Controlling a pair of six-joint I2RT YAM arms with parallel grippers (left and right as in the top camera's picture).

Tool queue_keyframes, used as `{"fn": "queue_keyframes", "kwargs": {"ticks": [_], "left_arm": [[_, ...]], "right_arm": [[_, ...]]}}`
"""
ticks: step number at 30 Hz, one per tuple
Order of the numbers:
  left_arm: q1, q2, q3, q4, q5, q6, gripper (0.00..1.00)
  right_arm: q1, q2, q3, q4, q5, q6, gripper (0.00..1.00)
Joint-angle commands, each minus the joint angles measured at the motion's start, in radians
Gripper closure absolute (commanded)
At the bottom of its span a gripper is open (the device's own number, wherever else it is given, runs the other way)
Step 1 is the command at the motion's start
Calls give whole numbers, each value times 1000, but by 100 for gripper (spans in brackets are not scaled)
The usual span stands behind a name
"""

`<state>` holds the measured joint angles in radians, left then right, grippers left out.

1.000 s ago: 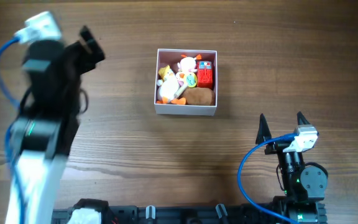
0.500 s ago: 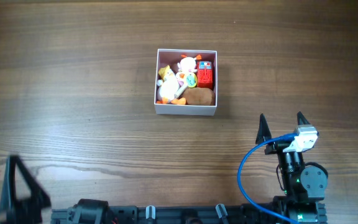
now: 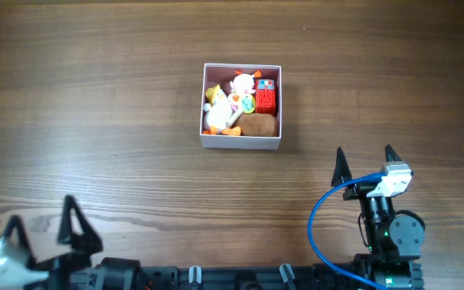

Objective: Pack container

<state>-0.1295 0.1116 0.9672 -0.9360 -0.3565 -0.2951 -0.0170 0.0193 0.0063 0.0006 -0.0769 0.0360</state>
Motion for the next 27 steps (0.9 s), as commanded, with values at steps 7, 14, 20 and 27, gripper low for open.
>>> {"fn": "queue_keyframes", "kwargs": {"ticks": [7,14,20,27], "left_arm": [[5,-95,-424,432,133,-32,0],[5,-95,-653,736,193,-31,0],[5,-101,-754,799,196,-31,0],[5,-109,-830,830,233,-31,0]], "right_arm": [[-5,-9,-1,2,20,-10,1],[-5,-9,-1,2,20,-10,0],[-5,-9,-1,2,20,-10,1],[-5,-9,-1,2,20,-10,0]]}}
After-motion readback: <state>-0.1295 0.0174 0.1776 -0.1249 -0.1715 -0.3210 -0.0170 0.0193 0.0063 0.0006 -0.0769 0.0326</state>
